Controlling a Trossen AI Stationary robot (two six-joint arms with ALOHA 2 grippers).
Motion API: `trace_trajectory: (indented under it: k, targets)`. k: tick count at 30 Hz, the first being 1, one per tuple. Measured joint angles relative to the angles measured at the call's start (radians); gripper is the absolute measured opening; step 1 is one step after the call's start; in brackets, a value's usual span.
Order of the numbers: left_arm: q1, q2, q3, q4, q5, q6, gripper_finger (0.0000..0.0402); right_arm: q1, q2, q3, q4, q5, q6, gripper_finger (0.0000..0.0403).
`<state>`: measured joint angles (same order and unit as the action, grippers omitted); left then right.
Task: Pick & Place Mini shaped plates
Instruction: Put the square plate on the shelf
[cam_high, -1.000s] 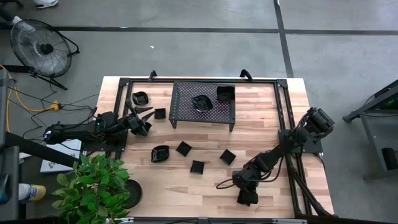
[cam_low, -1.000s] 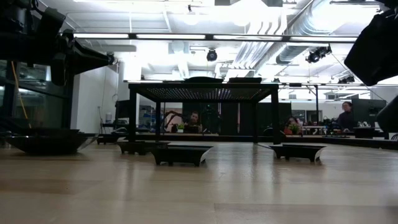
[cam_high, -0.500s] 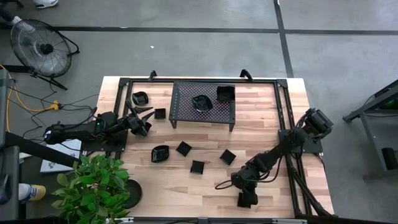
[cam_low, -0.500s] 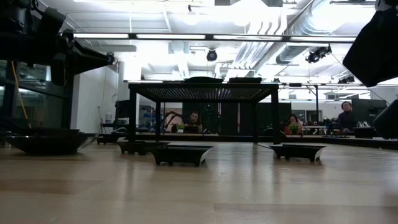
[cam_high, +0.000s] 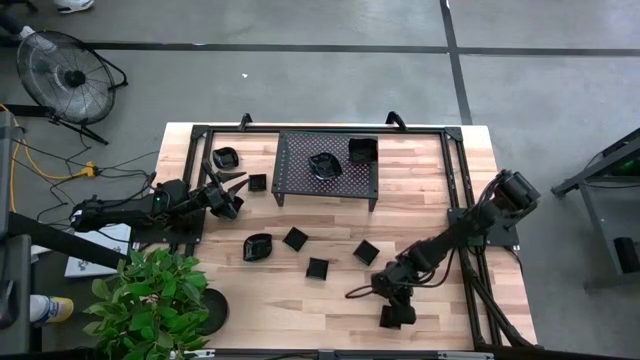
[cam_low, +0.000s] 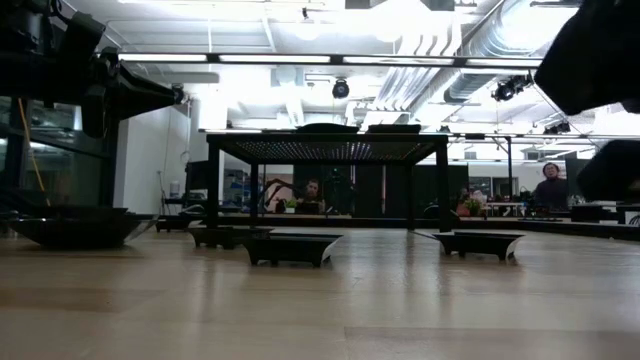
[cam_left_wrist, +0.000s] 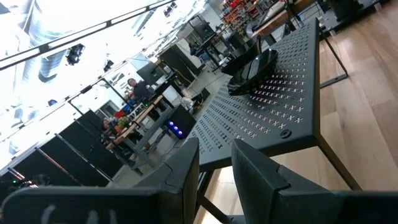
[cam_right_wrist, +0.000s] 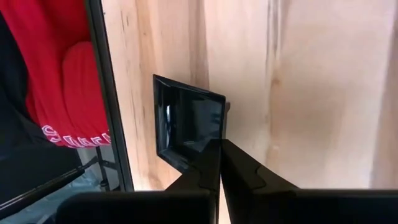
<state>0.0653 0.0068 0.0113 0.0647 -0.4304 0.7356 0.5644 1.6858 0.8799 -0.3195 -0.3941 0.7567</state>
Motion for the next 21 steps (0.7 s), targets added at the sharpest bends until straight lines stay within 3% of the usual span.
trace_trajectory:
  k: [9, 21]
  targets:
    - [0.000, 0.000, 0.000, 0.000, 0.000, 0.000, 0.0092, -0.035, -0.026, 0.018, -0.024, 0.001, -0.075, 0.0000]
    - [0.000, 0.000, 0.000, 0.000, 0.000, 0.000, 0.0092, -0.120, -0.026, 0.169, -0.129, -0.002, -0.258, 0.0000]
